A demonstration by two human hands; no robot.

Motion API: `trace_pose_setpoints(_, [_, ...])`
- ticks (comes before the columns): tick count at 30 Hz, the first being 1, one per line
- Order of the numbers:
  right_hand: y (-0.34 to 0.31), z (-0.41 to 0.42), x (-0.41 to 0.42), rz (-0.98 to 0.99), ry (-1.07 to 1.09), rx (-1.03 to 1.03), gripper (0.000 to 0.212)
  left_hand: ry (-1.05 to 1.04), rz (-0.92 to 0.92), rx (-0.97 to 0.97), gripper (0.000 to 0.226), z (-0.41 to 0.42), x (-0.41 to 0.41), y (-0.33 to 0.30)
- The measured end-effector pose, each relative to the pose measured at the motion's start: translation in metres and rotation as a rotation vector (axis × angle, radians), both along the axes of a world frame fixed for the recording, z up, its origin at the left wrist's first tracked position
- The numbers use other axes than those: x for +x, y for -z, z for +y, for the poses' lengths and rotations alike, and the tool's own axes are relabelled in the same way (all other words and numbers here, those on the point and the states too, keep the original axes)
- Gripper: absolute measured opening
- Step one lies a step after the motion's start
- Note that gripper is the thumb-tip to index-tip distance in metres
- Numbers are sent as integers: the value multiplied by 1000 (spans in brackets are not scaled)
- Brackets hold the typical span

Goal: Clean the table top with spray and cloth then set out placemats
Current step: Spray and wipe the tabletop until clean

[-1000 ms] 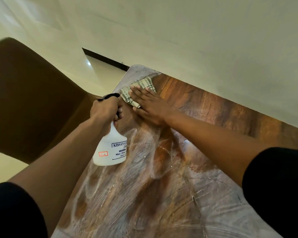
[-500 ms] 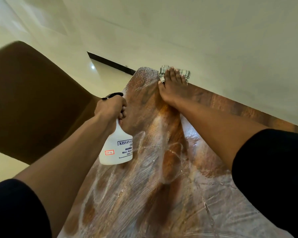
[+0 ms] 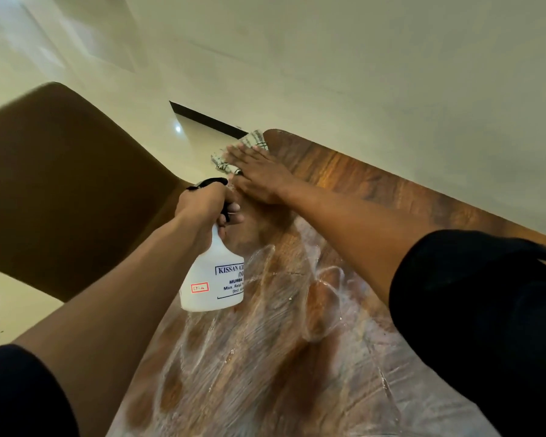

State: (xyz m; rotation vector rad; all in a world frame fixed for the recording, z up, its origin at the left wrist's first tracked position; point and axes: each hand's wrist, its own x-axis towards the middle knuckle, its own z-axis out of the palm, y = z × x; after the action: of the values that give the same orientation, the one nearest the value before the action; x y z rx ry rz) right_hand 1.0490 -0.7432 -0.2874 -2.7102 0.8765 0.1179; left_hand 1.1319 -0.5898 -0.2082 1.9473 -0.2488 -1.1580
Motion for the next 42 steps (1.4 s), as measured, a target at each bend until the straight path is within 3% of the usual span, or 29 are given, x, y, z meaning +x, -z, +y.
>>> trace_pose_setpoints(9, [-1, -68, -27, 55, 526, 15, 69, 48, 20, -34, 22, 10, -11, 1])
trace_pose_setpoints(13, [-2, -46, -15, 58, 493, -27, 69, 27, 33, -50, 22, 17, -5, -4])
trace_pose_setpoints(18, [-1, -18, -19, 29, 113, -61, 66, -2, 41, -39, 10, 20, -3, -13])
trace_pose_setpoints(20, [-1, -16, -28, 16, 74, -46, 66, -8, 38, -27, 11, 23, -5, -14])
trace_pose_setpoints(27, [1, -24, -72, 46, 546, -20, 68, -4, 53, 6, 15, 43, -8, -9])
trace_pose_setpoints(30, [-6, -15, -62, 49, 616, 34, 68, -2, 47, 7, 10, 57, -5, -2])
trace_pose_setpoints(32, [-11, 5, -49, 39, 529, 28, 67, -28, 50, 13, 12, 67, -4, 4])
trace_pose_setpoints(39, [7, 124, 8, 49, -147, -36, 67, -163, 41, 28, 12, 105, -14, 13])
trace_pose_setpoints(42, [14, 150, 0, 33, -292, -74, 67, -181, -5, 44, 8, 125, -17, 9])
